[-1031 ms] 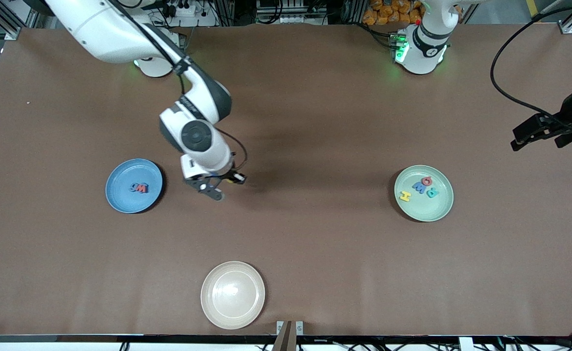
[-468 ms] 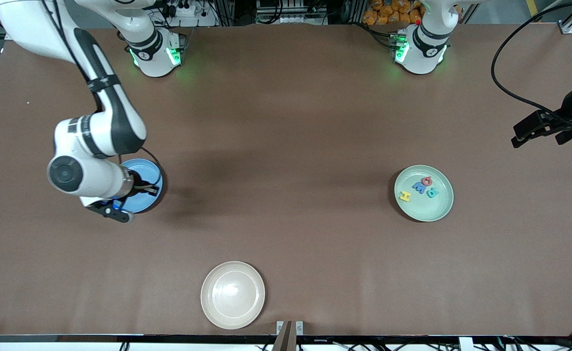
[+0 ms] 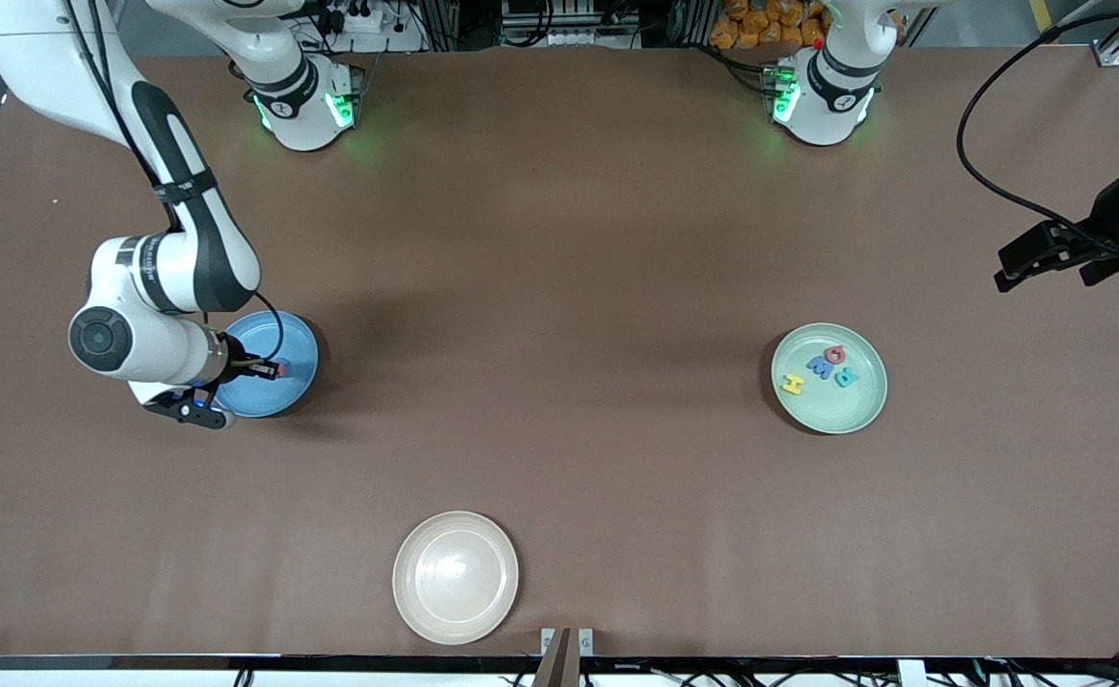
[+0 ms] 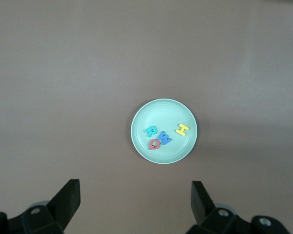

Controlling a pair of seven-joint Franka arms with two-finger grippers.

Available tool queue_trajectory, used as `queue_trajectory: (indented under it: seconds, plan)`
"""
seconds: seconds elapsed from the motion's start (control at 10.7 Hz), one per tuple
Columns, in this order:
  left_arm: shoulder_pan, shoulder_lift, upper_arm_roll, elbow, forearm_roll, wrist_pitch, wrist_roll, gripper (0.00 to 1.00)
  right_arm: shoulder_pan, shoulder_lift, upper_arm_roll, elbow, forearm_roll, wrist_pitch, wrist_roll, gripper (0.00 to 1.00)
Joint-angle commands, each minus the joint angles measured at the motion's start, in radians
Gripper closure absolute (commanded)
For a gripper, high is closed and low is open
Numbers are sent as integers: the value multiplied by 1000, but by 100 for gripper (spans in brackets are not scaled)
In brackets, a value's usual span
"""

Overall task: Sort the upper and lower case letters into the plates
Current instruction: 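Carry the yellow u into the blue plate and open the right gripper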

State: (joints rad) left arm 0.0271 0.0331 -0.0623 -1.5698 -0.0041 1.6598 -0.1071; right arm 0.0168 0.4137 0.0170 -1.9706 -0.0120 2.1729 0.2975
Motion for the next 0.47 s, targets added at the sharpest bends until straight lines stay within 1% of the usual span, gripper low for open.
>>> queue_trajectory:
  seconds: [0.0, 0.09, 0.28, 0.37]
  plan:
    - [1, 2, -16, 8, -8, -15, 1, 0, 3, -26, -22, -34, 24, 15, -38, 36]
    - [2, 2, -21, 8, -8, -14, 1, 0, 2, -26, -25, -34, 26, 13, -26, 0]
    - [4, 2, -21, 13, -7, -14, 3, 0, 3, -47, -31, -21, 26, -13, -41, 0]
    - [2, 1, -22, 13, -8, -15, 3, 0, 3, -67, -37, -1, 23, -48, -56, 0]
